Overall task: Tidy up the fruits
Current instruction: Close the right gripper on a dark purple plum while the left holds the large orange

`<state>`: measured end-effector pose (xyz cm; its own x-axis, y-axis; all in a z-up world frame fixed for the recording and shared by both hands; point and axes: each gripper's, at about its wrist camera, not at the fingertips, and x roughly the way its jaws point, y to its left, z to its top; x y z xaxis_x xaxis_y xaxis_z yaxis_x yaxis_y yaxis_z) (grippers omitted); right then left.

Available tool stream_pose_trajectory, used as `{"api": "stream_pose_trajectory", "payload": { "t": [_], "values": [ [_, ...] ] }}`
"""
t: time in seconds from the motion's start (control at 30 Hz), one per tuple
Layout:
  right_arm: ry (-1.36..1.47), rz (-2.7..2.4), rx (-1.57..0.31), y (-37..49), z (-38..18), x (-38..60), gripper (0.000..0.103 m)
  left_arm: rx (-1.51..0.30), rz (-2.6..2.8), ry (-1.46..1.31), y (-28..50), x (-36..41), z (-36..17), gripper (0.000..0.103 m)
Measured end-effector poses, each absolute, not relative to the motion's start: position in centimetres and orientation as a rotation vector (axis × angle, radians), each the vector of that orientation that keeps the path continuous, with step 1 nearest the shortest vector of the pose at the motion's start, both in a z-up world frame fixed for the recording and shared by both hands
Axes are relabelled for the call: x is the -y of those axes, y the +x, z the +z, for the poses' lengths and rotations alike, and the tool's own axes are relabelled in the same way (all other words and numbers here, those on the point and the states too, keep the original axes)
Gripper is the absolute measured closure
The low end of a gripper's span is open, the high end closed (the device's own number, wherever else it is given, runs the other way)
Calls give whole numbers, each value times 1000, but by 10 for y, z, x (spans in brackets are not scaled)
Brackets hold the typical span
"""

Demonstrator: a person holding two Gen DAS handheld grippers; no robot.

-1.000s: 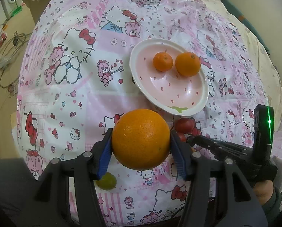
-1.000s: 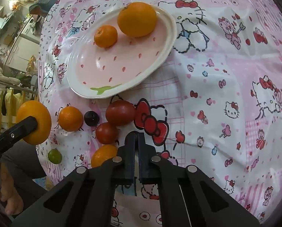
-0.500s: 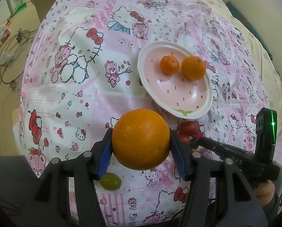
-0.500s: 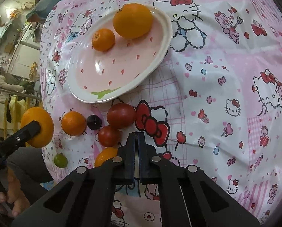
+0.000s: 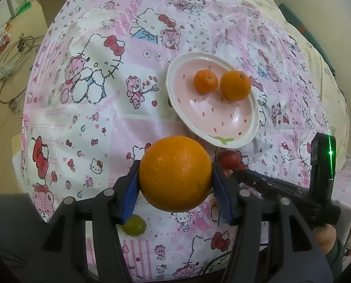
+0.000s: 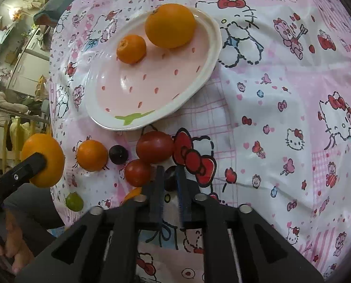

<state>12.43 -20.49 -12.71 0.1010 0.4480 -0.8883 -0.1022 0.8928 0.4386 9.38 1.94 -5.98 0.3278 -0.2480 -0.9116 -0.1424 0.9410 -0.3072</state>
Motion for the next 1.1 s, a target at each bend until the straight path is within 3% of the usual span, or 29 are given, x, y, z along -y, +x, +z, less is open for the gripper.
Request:
{"api": "stream_pose_trajectory", "payload": {
  "t": [0.07, 0.13, 0.47, 0.57, 0.77, 1.1],
  "values": [
    [312, 414, -1428, 124, -128, 207, 59, -1241, -66, -365, 94, -21, -60, 50],
    [319, 411, -1441, 122, -131, 207, 58, -1241, -64, -370, 93, -22, -60, 50],
    [164, 381, -1432, 121, -135, 191, 64, -1251, -62, -370, 94, -21, -61, 50],
    [80, 366, -1426, 121, -138, 183, 72, -1253, -61, -369, 94, -19, -62, 50],
    [-40, 367, -1404, 118, -139, 171, 77, -1251, -56, -363, 94, -19, -63, 50],
    [243, 401, -1407, 121, -128, 207, 81, -1232, -33, -351, 95, -24, -62, 50]
  ]
}}
